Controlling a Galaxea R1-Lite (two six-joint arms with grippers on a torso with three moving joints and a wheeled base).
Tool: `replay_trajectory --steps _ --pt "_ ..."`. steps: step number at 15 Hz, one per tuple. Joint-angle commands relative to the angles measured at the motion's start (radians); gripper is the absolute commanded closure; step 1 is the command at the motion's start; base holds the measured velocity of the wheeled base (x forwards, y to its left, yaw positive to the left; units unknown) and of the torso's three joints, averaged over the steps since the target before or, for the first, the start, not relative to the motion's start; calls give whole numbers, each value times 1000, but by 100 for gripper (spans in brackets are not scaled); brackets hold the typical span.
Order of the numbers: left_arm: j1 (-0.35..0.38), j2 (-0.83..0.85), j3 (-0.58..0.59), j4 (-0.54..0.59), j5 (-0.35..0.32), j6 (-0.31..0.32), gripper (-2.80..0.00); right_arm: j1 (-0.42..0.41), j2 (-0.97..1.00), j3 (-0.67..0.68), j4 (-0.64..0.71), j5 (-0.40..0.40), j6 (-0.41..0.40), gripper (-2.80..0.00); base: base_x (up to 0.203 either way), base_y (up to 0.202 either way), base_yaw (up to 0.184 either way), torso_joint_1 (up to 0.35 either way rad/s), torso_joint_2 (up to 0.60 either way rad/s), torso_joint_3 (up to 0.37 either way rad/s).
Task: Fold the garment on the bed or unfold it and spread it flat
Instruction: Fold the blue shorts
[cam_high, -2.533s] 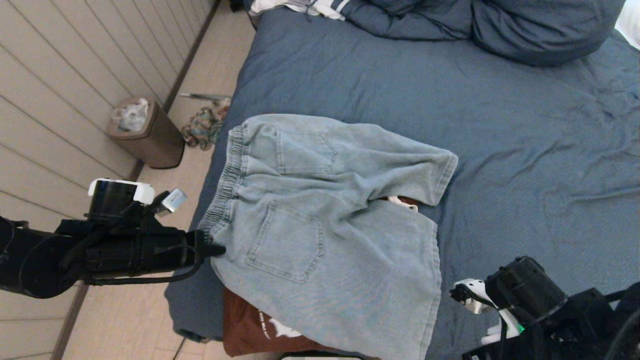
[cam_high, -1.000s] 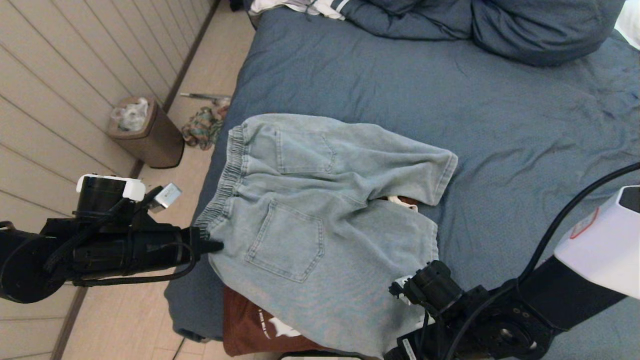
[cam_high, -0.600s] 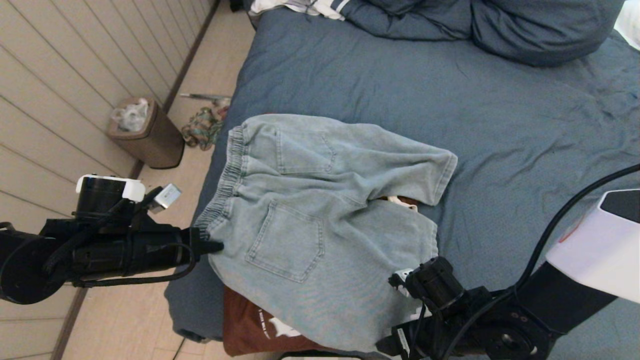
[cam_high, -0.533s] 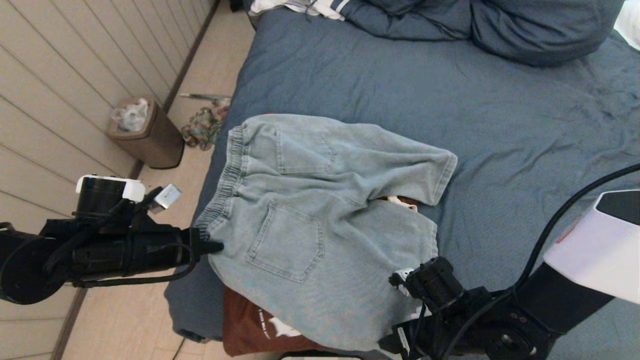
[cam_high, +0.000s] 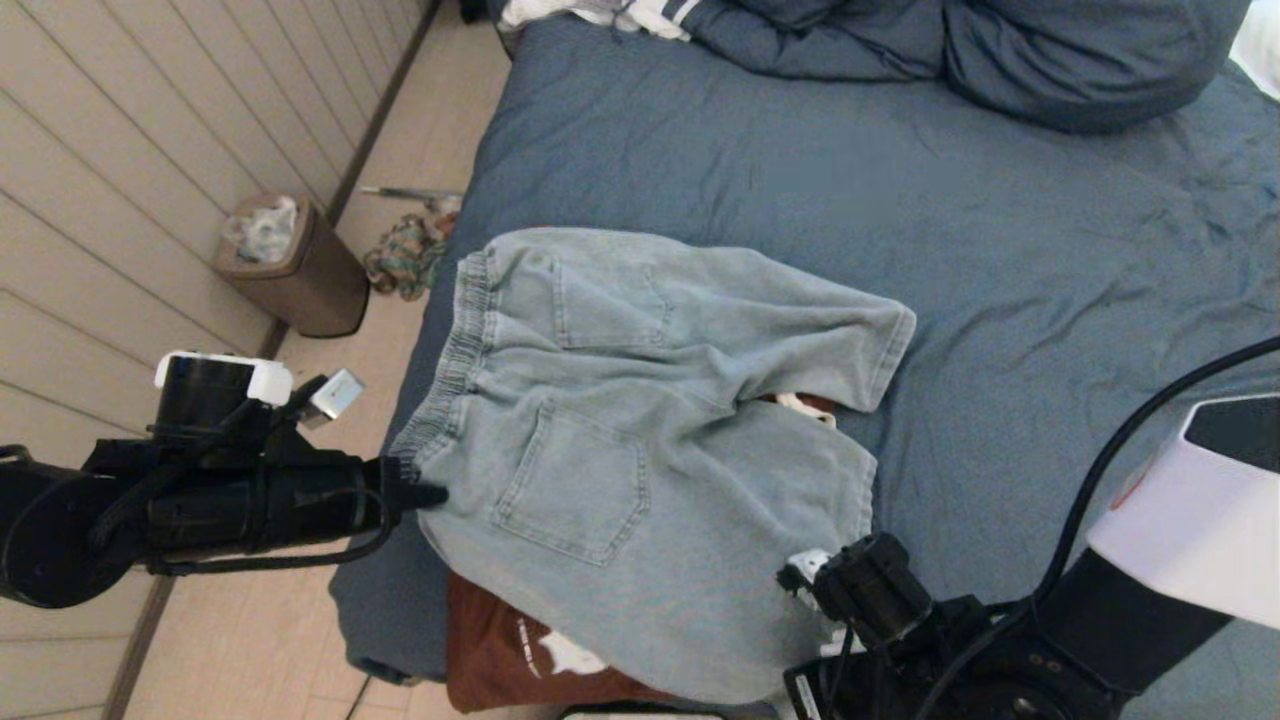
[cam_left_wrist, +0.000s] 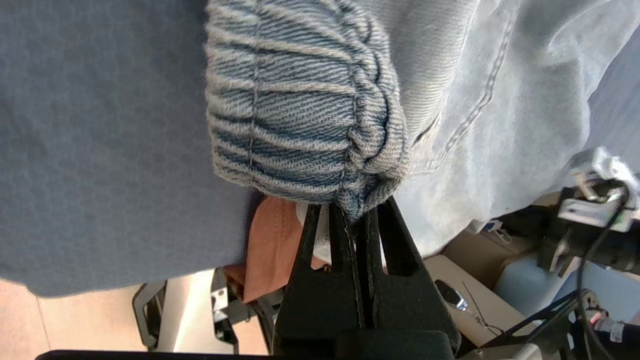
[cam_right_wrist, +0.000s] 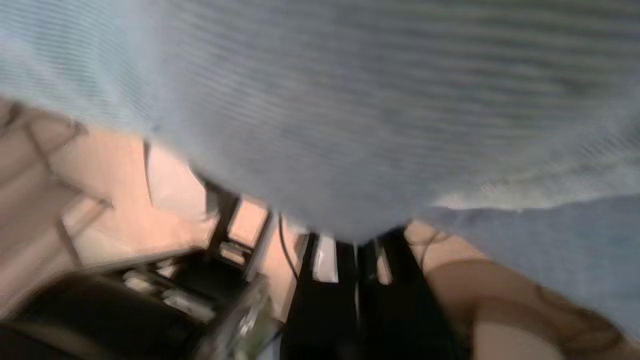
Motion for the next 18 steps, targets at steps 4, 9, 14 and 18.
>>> replay_trajectory --steps 4,9,14,18 --pt "-21 -117 76 8 1 -11 0 3 -207 112 4 10 8 0 0 0 0 0 0 0" --pt "-21 -213 97 53 4 -60 0 1 -375 220 10 12 21 0 0 0 0 0 0 0" --pt "-21 -347 113 158 0 -71 0 12 -559 212 176 16 43 0 0 0 0 0 0 0" --pt "-26 -420 175 170 1 -70 0 38 -746 195 382 19 69 0 0 0 0 0 0 0"
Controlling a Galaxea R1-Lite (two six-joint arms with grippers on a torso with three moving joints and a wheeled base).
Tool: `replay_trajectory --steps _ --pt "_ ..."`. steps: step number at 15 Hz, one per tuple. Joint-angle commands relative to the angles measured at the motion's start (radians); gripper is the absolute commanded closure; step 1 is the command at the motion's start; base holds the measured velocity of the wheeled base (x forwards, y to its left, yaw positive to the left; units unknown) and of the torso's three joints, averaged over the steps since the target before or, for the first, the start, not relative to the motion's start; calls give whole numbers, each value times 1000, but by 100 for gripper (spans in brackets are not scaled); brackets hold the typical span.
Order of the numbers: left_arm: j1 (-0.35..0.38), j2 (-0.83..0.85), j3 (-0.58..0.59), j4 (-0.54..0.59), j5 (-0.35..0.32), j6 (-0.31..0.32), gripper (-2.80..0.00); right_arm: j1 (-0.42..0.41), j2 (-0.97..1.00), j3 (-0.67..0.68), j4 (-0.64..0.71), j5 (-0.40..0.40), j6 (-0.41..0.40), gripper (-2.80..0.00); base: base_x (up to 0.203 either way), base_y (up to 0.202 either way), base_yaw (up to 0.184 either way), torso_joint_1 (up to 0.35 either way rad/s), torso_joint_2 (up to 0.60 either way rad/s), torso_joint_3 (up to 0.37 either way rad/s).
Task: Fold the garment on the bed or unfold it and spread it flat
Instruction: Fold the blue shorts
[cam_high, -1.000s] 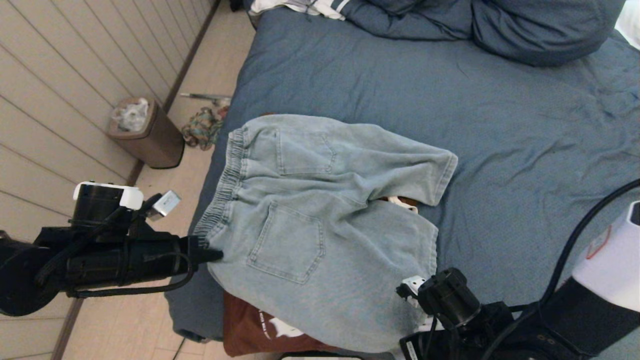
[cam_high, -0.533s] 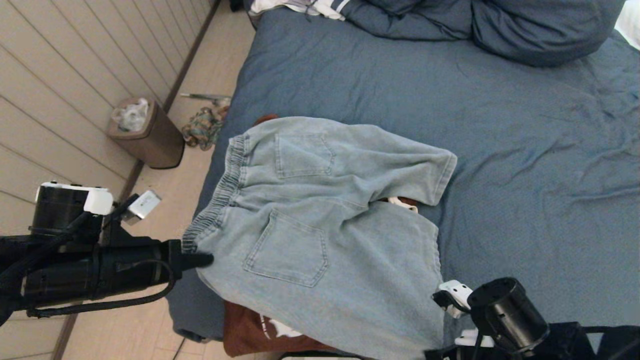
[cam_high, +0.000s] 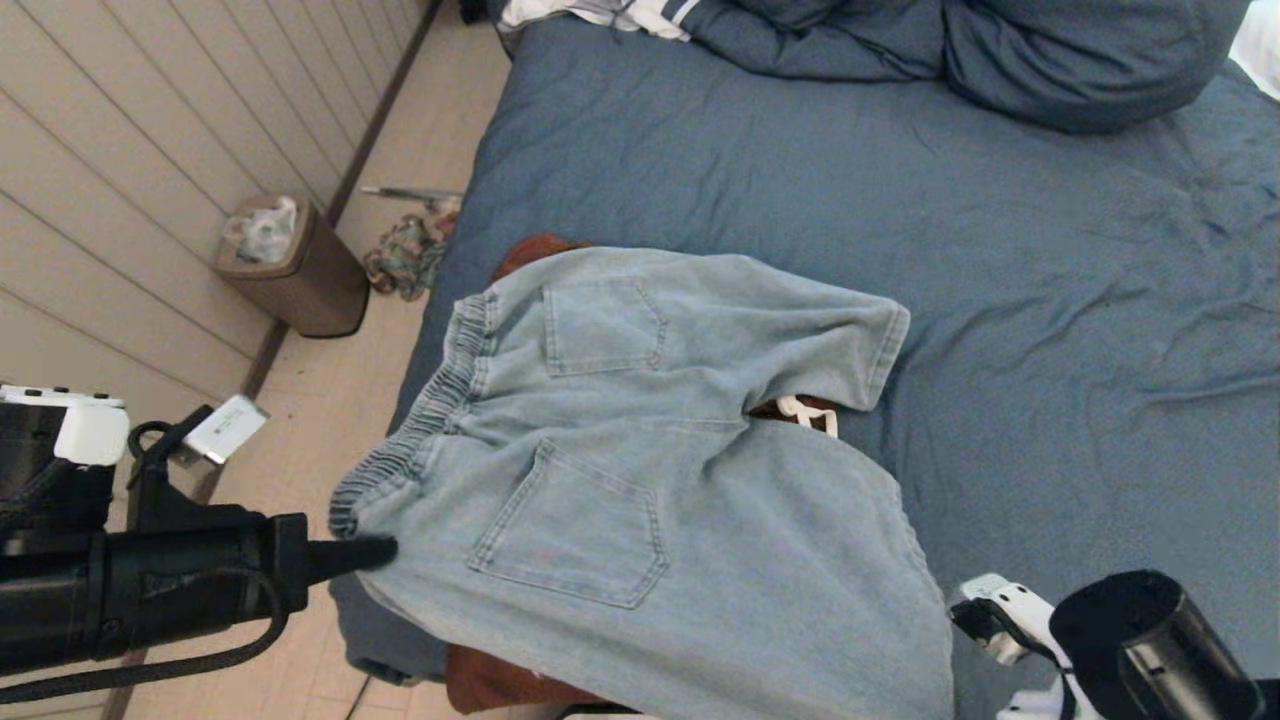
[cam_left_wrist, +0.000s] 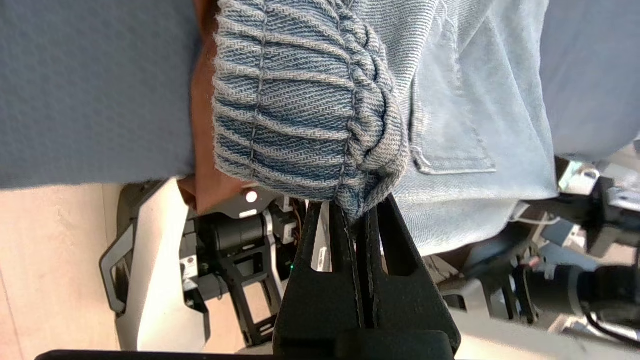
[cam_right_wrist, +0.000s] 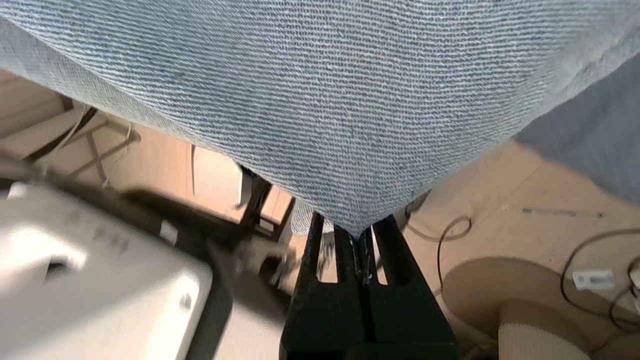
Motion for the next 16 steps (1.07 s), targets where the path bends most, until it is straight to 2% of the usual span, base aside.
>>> replay_trajectory --steps 1,4,10,13,16 --pt "-4 -64 38 -1 -1 -2 0 8 -149 -8 101 1 5 0 0 0 0 0 0 0" --pt "-25 -115 81 13 2 0 0 21 -266 -14 223 13 6 0 0 0 0 0 0 0" --pt "-39 -243 89 143 4 4 0 31 -473 -114 500 78 21 0 0 0 0 0 0 0" --pt "-39 -261 78 156 4 2 0 23 -495 -168 538 78 22 0 0 0 0 0 0 0" --pt "-38 -197 6 152 6 0 0 14 -451 -266 540 67 19 0 0 0 0 0 0 0"
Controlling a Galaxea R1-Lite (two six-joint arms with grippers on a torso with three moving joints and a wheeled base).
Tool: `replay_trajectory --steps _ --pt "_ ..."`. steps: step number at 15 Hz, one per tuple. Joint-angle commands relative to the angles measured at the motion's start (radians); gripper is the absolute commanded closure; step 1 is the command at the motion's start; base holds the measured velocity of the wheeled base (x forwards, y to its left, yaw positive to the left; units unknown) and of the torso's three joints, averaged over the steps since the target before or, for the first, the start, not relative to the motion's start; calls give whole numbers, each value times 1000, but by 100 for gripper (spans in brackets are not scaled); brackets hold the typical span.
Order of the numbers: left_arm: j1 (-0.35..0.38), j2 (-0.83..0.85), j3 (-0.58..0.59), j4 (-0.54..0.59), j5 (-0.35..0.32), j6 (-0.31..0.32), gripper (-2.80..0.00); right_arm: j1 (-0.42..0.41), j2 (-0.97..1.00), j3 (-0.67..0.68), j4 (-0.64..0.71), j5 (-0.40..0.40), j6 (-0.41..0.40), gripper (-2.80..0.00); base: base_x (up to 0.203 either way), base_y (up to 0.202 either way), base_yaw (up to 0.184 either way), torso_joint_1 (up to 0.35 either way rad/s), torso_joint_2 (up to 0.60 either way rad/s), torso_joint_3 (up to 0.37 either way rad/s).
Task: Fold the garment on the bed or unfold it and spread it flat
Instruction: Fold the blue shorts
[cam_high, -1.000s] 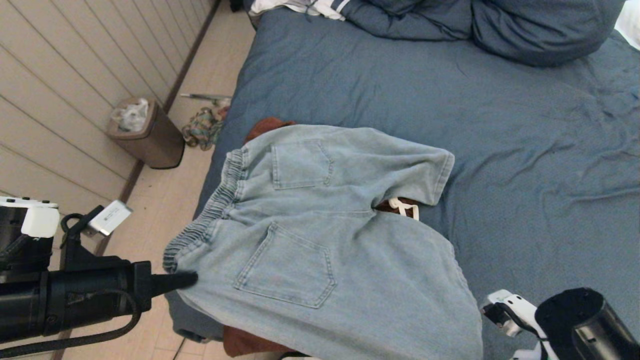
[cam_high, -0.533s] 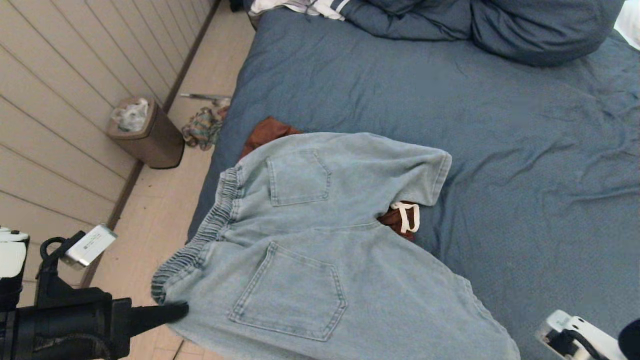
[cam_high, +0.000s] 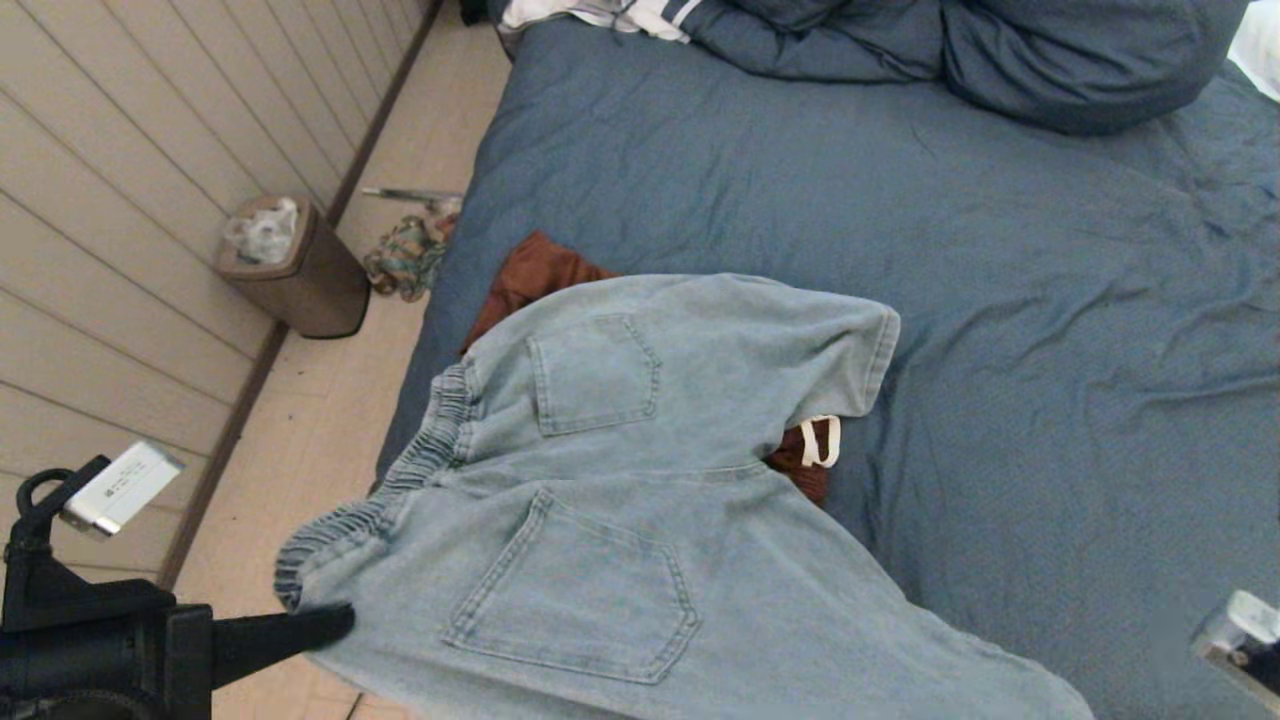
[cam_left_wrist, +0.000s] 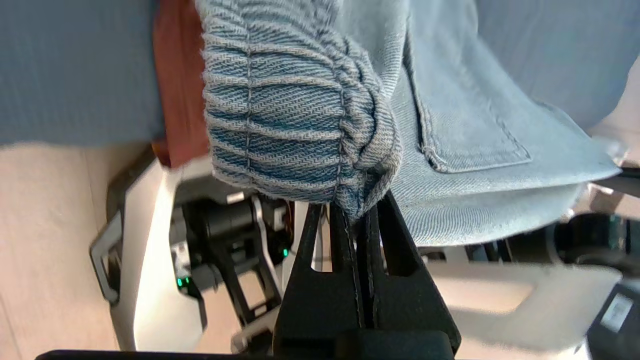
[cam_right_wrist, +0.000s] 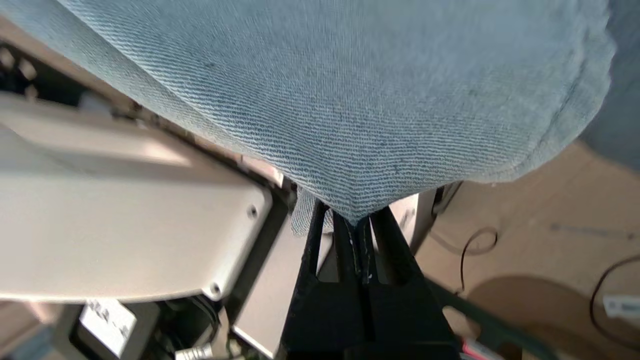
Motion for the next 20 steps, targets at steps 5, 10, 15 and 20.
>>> replay_trajectory --steps 5,10,15,20 --pt "1 230 -279 -11 2 -10 0 -190 252 -272 -47 -18 -50 0 0 0 0 0 0 0" --pt "3 459 -551 -12 18 -26 0 -360 567 -554 -153 -12 -82 0 0 0 0 0 0 0" --pt "5 699 -796 -33 50 -22 0 -413 828 -887 -166 -11 -79 0 0 0 0 0 0 0" --pt "24 864 -1008 -33 60 -22 0 -421 1027 -1164 -158 -20 -82 0 0 0 0 0 0 0"
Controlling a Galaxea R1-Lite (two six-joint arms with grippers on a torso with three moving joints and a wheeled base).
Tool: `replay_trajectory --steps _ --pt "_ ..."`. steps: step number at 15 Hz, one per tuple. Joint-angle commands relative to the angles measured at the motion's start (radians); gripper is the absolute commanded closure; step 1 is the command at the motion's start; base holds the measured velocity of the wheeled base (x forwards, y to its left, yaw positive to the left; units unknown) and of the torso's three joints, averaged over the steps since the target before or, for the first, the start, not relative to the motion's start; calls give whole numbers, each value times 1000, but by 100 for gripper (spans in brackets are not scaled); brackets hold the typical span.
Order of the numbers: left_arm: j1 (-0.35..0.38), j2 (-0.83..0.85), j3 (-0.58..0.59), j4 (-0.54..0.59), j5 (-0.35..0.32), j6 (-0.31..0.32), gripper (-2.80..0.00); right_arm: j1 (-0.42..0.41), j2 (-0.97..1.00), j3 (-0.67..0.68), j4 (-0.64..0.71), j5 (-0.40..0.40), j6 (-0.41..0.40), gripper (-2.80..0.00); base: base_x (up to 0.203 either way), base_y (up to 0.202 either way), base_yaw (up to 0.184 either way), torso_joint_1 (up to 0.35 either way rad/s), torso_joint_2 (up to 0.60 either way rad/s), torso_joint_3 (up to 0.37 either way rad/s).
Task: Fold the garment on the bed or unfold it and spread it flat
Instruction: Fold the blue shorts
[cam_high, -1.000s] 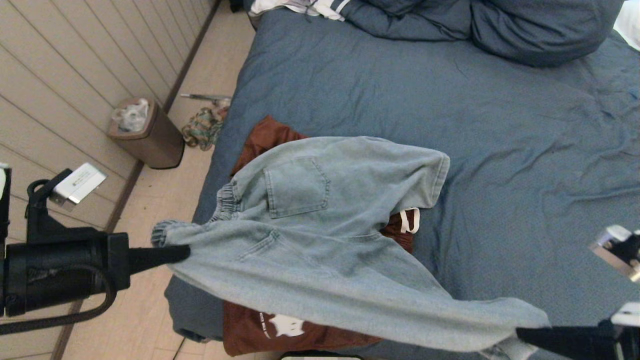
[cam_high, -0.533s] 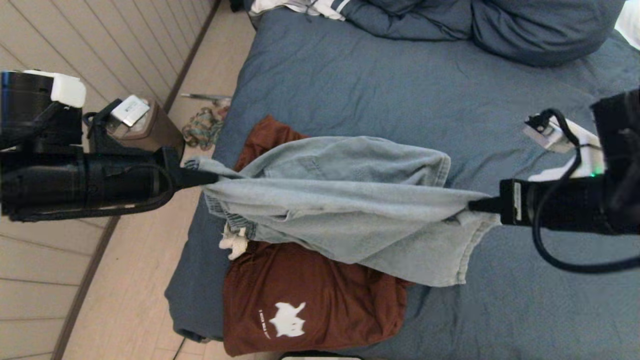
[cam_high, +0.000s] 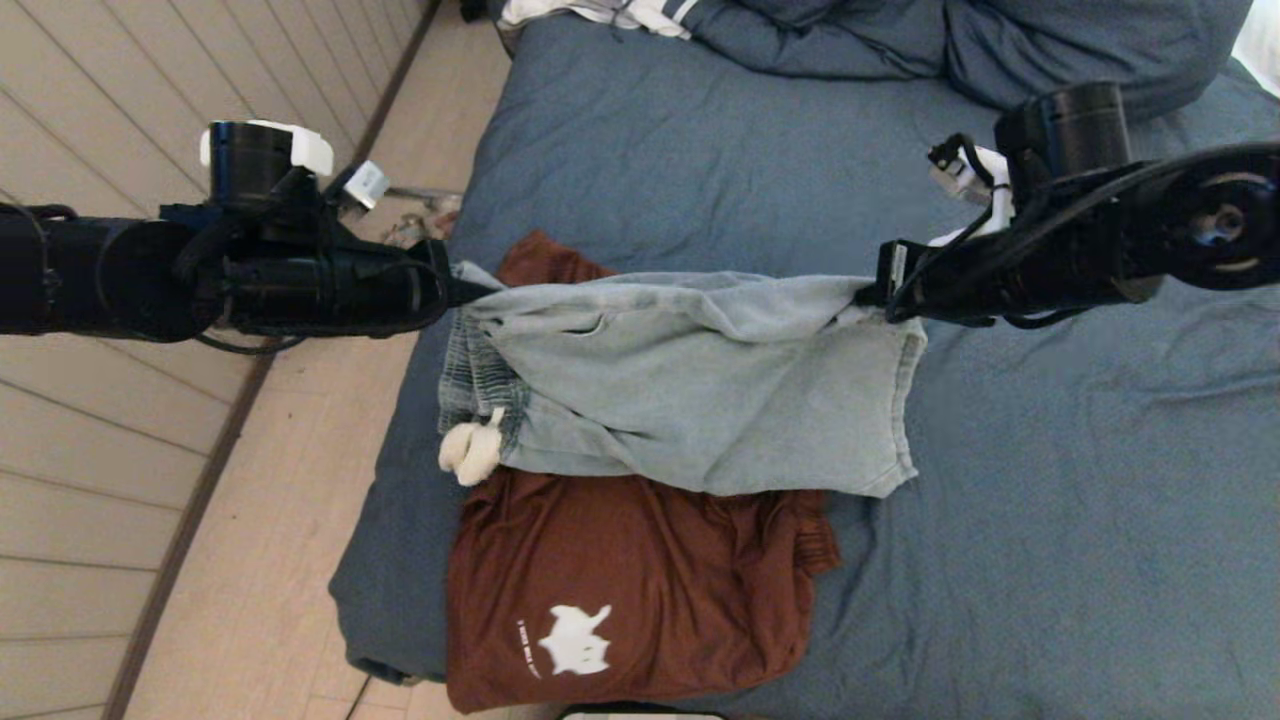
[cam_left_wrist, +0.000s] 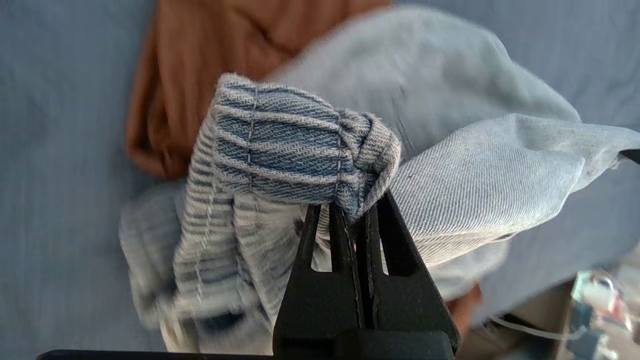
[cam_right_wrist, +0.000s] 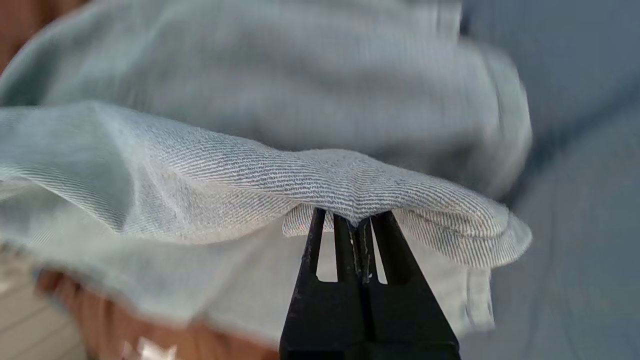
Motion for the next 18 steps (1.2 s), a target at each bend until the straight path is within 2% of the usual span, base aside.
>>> replay_trajectory --steps 1,3,4,5,11,17,18 --pt "13 95 -75 2 -2 -2 0 -2 126 -114 3 -2 -1 0 0 0 0 0 0 0" --pt "15 124 -113 10 -1 -2 0 -3 161 -163 3 -5 0 0 0 0 0 0 0 0" --pt "15 135 -129 13 3 -2 -280 -2 175 -181 1 -19 3 0 0 0 0 0 0 0" --pt "15 148 -150 17 23 -2 -280 -2 185 -200 -2 -32 1 -280 0 0 0 0 0 0" --pt "33 133 -184 14 46 -10 -280 -5 183 -259 -5 -38 5 -280 0 0 0 0 0 0" --pt "178 -57 -171 69 27 -39 -280 -51 65 -238 4 -36 30 -280 0 0 0 0 0 0" --pt "204 -107 -123 85 11 -41 -280 -53 30 -205 5 -37 36 0 0 0 0 0 0 0"
